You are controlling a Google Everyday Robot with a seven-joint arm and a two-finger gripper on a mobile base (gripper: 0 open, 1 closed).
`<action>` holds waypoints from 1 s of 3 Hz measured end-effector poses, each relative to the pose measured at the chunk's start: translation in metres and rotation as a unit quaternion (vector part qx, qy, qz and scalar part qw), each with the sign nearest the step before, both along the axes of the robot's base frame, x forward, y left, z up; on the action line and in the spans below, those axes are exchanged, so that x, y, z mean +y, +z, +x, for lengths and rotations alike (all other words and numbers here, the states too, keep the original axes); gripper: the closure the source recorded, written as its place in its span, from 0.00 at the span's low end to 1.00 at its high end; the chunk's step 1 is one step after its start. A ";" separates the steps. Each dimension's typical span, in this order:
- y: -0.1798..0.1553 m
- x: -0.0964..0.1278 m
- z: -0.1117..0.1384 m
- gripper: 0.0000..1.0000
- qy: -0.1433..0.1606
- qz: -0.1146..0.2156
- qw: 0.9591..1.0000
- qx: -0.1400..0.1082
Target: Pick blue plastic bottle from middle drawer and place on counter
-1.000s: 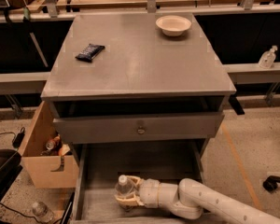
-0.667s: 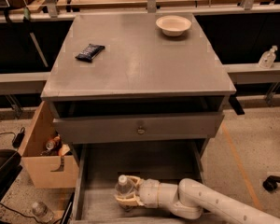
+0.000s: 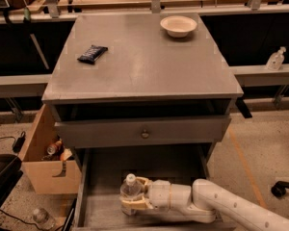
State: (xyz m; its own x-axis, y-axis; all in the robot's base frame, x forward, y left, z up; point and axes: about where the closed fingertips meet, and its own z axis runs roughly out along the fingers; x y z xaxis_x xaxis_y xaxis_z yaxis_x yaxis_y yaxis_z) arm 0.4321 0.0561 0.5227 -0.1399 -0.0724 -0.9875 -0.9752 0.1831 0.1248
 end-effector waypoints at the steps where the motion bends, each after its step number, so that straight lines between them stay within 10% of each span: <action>1: 0.049 -0.025 -0.007 1.00 -0.012 0.008 1.000 -0.006; 3: 0.164 -0.076 0.017 1.00 -0.063 0.004 0.998 -0.019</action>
Offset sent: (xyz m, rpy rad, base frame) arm 0.0084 -0.0882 0.1783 0.0055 -0.0564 -0.1390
